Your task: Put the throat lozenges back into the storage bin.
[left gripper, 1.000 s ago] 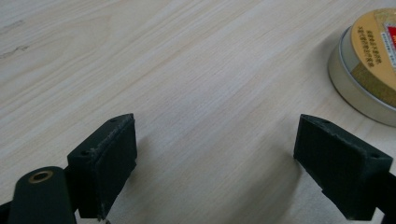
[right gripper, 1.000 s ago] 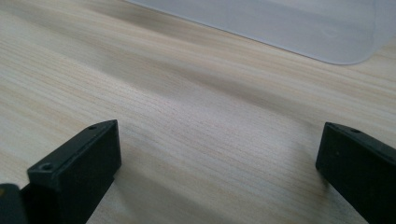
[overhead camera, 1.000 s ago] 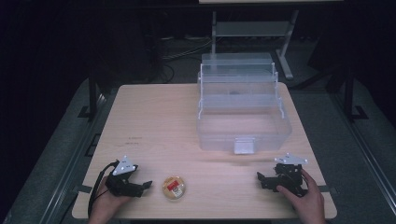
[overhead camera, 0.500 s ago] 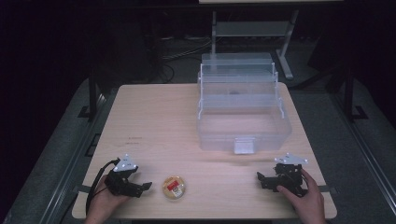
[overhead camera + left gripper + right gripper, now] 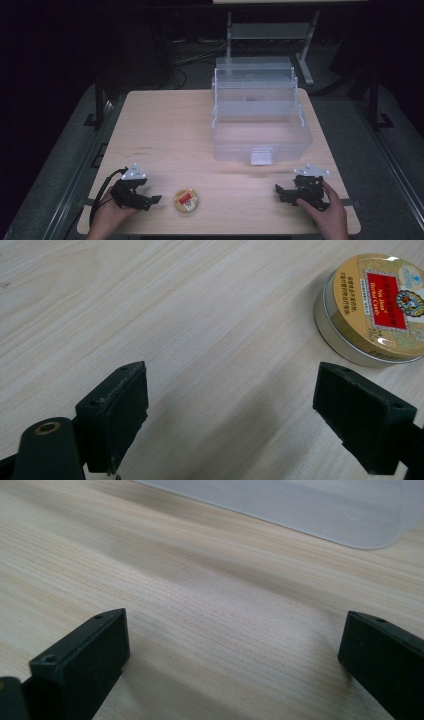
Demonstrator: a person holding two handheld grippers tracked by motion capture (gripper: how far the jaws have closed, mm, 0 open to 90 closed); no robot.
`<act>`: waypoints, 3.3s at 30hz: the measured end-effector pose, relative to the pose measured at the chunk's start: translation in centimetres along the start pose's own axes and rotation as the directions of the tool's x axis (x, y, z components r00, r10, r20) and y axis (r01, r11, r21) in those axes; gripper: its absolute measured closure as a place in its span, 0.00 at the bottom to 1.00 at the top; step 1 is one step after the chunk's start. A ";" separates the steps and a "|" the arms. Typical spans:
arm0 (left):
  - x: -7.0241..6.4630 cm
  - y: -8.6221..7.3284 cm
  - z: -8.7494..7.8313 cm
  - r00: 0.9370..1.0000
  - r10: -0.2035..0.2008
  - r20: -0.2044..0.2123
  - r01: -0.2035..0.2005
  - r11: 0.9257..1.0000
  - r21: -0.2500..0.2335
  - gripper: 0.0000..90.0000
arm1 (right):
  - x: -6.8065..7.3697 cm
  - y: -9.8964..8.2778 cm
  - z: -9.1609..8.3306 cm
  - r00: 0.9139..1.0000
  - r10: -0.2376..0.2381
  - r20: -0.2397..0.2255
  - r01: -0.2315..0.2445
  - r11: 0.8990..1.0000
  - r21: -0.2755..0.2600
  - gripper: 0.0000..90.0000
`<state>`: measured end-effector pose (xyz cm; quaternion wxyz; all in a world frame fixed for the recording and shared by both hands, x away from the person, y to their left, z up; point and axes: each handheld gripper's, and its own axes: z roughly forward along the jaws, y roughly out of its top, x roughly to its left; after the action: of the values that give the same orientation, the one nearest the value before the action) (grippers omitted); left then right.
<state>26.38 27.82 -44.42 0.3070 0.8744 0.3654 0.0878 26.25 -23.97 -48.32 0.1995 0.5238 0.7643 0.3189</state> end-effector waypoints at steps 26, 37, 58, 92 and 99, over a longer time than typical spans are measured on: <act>-1.4 1.4 -0.5 0.998 0.054 0.034 -0.055 0.998 0.036 0.15 | 0.0 0.0 0.0 1.000 -0.001 0.000 0.001 1.000 0.000 0.00; -2.1 2.0 -0.7 0.996 0.074 0.046 -0.075 0.997 0.028 0.16 | 0.0 0.0 0.0 1.000 0.000 0.000 0.000 1.000 0.000 0.00; -3.7 3.3 -0.1 0.990 0.114 0.085 -0.116 0.993 0.024 0.16 | 0.0 0.0 0.0 1.000 0.000 0.000 0.000 1.000 0.000 0.00; -6.5 6.1 2.1 0.966 0.203 0.163 -0.215 0.974 0.065 0.16 | 0.0 0.0 0.0 1.000 0.000 0.000 0.000 1.000 0.000 0.00; -6.9 6.6 2.7 0.960 0.215 0.177 -0.233 0.969 0.087 0.16 | 0.0 0.0 0.0 1.000 0.000 0.000 0.000 1.000 0.000 0.00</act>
<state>26.30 18.18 -42.09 0.2773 0.9296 0.2412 0.0294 26.25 -23.97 -48.32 0.1997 0.5236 0.7644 0.3189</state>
